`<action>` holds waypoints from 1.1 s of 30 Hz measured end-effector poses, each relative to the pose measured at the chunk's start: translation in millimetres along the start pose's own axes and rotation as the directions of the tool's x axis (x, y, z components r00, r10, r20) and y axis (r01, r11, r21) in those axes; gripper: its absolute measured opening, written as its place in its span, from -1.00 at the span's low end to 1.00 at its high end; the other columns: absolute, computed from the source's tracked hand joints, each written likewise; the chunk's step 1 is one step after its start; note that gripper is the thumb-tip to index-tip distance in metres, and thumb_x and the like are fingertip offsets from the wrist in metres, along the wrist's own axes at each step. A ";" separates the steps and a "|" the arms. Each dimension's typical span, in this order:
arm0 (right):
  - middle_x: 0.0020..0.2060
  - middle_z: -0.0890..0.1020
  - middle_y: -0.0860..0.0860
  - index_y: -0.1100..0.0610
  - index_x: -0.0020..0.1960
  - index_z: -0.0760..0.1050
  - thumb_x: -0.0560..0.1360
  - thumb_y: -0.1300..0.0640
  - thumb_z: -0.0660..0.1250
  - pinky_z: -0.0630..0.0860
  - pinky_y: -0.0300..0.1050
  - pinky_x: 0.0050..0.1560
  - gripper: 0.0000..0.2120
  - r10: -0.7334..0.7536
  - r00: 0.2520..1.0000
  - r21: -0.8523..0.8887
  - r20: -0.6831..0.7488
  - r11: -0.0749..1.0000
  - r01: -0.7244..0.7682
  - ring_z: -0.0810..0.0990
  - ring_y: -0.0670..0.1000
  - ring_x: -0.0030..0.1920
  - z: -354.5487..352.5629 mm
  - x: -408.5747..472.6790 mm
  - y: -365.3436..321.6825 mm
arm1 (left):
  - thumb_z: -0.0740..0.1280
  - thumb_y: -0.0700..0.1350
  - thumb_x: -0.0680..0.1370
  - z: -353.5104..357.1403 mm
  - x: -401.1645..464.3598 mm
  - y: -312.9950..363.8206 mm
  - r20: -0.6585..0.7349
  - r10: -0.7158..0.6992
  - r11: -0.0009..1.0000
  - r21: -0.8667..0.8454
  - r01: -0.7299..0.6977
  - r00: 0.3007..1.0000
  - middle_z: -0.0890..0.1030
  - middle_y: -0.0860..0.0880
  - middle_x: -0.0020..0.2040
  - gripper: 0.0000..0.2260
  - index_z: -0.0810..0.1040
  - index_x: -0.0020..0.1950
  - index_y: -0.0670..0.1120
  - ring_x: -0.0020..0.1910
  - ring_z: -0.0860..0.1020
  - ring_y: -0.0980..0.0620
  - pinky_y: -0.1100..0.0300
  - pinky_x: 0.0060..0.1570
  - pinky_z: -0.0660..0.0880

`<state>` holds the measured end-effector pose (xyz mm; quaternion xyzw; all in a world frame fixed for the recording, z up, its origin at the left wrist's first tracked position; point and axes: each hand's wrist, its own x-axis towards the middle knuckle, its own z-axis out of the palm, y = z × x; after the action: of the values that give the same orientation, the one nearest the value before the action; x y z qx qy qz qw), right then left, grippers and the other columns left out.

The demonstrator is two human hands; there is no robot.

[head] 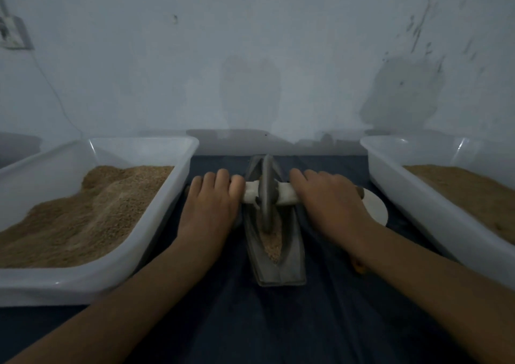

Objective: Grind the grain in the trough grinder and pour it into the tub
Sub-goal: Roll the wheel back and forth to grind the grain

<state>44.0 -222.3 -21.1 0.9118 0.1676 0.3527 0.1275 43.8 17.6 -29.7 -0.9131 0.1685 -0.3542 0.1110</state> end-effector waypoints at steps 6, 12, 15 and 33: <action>0.03 0.65 0.08 0.01 0.07 0.50 0.47 0.06 0.46 0.39 -0.01 -0.13 -0.78 0.231 0.899 0.114 0.371 0.950 -0.291 0.63 0.18 0.05 19.8 71.9 8.6 | 0.35 -0.14 0.56 7.5 55.0 4.4 0.069 -0.145 0.989 -0.010 0.146 0.987 0.52 -0.08 0.04 -0.77 0.35 0.13 -0.05 0.03 0.54 -0.14 0.01 0.03 0.42; -0.05 0.65 0.07 0.05 0.10 0.46 0.51 0.11 0.39 0.28 -0.02 -0.16 -0.80 0.184 0.965 0.000 0.185 0.982 -0.187 0.64 0.18 -0.03 5.9 57.9 -6.8 | 0.26 -0.16 0.61 9.8 32.5 -1.1 0.130 -0.164 0.983 -0.068 0.174 0.978 0.47 -0.10 0.13 -0.78 0.34 0.24 -0.07 0.10 0.49 -0.13 0.04 0.12 0.42; -0.22 0.58 0.09 0.11 0.02 0.48 0.45 0.23 0.35 0.30 0.01 -0.23 -0.84 0.060 0.998 -0.043 -0.035 0.997 -0.062 0.58 0.19 -0.24 -5.9 25.4 -14.7 | 0.19 -0.23 0.57 2.4 -4.5 -1.3 0.065 -0.070 0.996 -0.045 0.073 0.995 0.42 -0.13 0.09 -0.75 0.31 0.24 -0.11 0.04 0.45 -0.16 0.00 0.09 0.38; -0.13 0.67 0.08 0.07 0.03 0.53 0.53 0.12 0.40 0.38 -0.05 -0.25 -0.89 0.106 0.986 -0.004 0.130 0.994 -0.107 0.67 0.18 -0.13 5.1 66.0 -4.9 | 0.41 -0.16 0.51 21.1 33.7 -8.9 0.144 -0.169 0.967 -0.167 0.192 0.975 0.54 -0.04 0.07 -0.67 0.34 0.17 -0.02 0.05 0.53 -0.13 0.03 -0.04 0.37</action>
<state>92.4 -192.4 13.1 0.9407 0.1104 0.2984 0.1180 83.6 14.6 -21.6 -0.9519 0.1084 -0.2867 0.0062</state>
